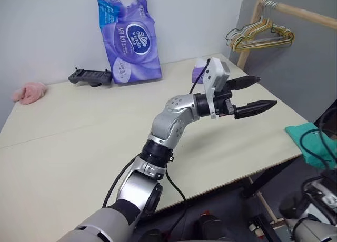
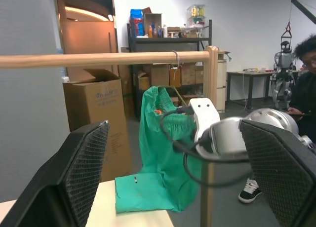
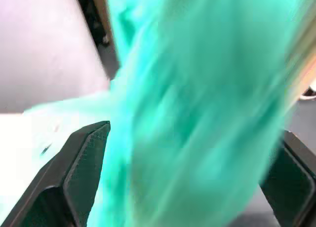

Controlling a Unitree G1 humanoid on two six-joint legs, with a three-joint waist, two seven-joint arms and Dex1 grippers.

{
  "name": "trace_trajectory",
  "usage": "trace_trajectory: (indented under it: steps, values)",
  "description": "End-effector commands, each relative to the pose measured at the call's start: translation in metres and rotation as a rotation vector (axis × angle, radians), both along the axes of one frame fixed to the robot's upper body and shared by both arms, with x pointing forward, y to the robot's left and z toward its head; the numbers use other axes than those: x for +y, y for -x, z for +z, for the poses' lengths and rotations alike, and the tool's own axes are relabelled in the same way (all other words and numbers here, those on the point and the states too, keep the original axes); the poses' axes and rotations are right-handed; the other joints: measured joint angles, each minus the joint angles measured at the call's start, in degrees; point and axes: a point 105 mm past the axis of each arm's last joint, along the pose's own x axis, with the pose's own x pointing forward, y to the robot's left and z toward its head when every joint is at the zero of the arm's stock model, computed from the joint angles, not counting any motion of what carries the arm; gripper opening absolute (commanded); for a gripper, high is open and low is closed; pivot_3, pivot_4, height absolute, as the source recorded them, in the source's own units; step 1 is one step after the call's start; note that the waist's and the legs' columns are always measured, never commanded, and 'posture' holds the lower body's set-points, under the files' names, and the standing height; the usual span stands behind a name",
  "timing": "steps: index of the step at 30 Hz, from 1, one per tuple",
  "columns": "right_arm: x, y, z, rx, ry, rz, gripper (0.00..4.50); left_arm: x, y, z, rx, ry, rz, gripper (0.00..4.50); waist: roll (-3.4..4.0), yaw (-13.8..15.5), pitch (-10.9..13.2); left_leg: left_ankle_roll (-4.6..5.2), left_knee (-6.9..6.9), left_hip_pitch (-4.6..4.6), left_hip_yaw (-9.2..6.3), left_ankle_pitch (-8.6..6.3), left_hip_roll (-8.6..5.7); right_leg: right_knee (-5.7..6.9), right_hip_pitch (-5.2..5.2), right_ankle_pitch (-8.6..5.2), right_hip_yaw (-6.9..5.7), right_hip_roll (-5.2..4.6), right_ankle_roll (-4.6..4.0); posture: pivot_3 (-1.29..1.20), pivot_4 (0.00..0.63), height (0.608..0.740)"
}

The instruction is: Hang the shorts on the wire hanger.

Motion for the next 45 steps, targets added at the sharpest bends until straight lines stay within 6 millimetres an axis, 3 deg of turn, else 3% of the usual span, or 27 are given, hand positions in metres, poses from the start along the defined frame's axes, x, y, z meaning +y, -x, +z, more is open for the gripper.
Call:
trace_trajectory:
  steps: [1, 9, 14, 17, 28, 30, 33, 37, 41, 45]
  values:
    - [0.024, -0.005, 0.027, -0.065, 0.052, 0.004, 4.47, 0.003, 0.004, 0.01, -0.036, 0.028, 0.0, 4.5, 0.0, 0.0, 0.0, 0.0, 0.0, -0.01, 0.0, 0.0, -0.01, -0.01, 0.0, 0.0, 0.01, 0.0, 0.0, -0.11, 0.074, 0.74]
    - [0.086, -0.027, 0.043, -0.112, 0.005, 0.136, 4.47, 0.017, -0.007, 0.013, -0.028, 0.033, 0.062, 4.5, -0.11, 0.0, 0.1, 0.01, 0.0, -0.01, -0.06, -0.01, 0.0, -0.03, 0.0, -0.01, -0.03, 0.0, -0.01, -0.1, 0.079, 0.74]
    - [0.155, -0.065, 0.029, -0.148, -0.162, 0.45, 4.47, 0.038, -0.028, 0.006, -0.002, 0.021, 0.172, 4.5, -0.14, -0.1, 0.1, 0.01, -0.01, -0.01, -0.13, -0.01, 0.06, -0.01, -0.02, -0.01, -0.07, 0.06, -0.03, -0.08, 0.078, 0.74]
    - [0.177, -0.081, 0.028, -0.198, -0.17, 0.594, 4.47, 0.054, -0.04, 0.0, 0.019, 0.01, 0.263, 4.5, -0.15, 0.1, 0.2, 0.01, 0.02, 0.01, -0.22, -0.01, 0.03, -0.06, -0.06, 0.0, -0.14, 0.0, -0.03, -0.07, 0.076, 0.74]
    - [0.214, -0.143, 0.028, -0.241, 0.124, 1.023, 4.47, 0.137, -0.055, -0.03, 0.187, 0.046, 0.67, 4.5, -0.61, 0.5, 0.4, 0.07, 0.01, 0.0, -0.17, -0.05, 0.05, 0.01, -0.15, 0.04, -0.08, -0.25, -0.07, 0.03, 0.07, 0.74]
    - [0.227, -0.155, 0.03, -0.265, 0.164, 1.098, 4.47, 0.161, -0.06, -0.037, 0.197, 0.052, 0.812, 4.5, -0.64, 0.9, 0.5, 0.07, 0.01, 0.01, -0.2, -0.05, 0.09, 0.04, -0.15, 0.04, -0.11, -0.24, -0.07, 0.06, 0.068, 0.74]
    - [0.255, -0.17, 0.034, -0.304, 0.248, 1.246, 4.47, 0.212, -0.068, -0.053, 0.208, 0.035, 1.137, 4.5, -0.7, 1.5, 0.5, 0.07, -0.01, 0.03, -0.15, -0.05, 0.11, 0.1, -0.15, 0.11, -0.07, -0.24, -0.18, 0.11, 0.066, 0.74]
    - [0.277, -0.178, 0.028, -0.333, 0.268, 1.348, 4.47, 0.25, -0.068, -0.075, 0.281, 0.011, 1.369, 4.5, -0.83, 3.6, 0.5, 0.06, 0.0, 0.03, -0.27, -0.05, 0.16, 0.14, -0.19, 0.2, -0.22, -0.24, -0.32, 0.17, 0.057, 0.74]
    - [0.307, -0.173, 0.015, -0.351, 0.303, 1.471, 4.47, 0.277, -0.054, -0.102, 0.395, -0.017, 1.515, 4.5, -0.9, 6.3, 0.5, 0.0, 0.0, -0.11, -0.3, -0.08, 0.13, 0.1, -0.29, 0.23, -0.32, -0.39, -0.37, 0.21, 0.05, 0.74]
    - [0.324, -0.164, -0.003, -0.351, 0.301, 1.514, 4.47, 0.287, -0.04, -0.118, 0.407, -0.086, 1.581, 4.5, -1.26, 8.1, 0.3, -0.17, -0.02, -0.21, -0.49, -0.22, 0.15, 0.05, -0.33, 0.23, -0.53, -0.47, -0.38, 0.24, 0.043, 0.74]
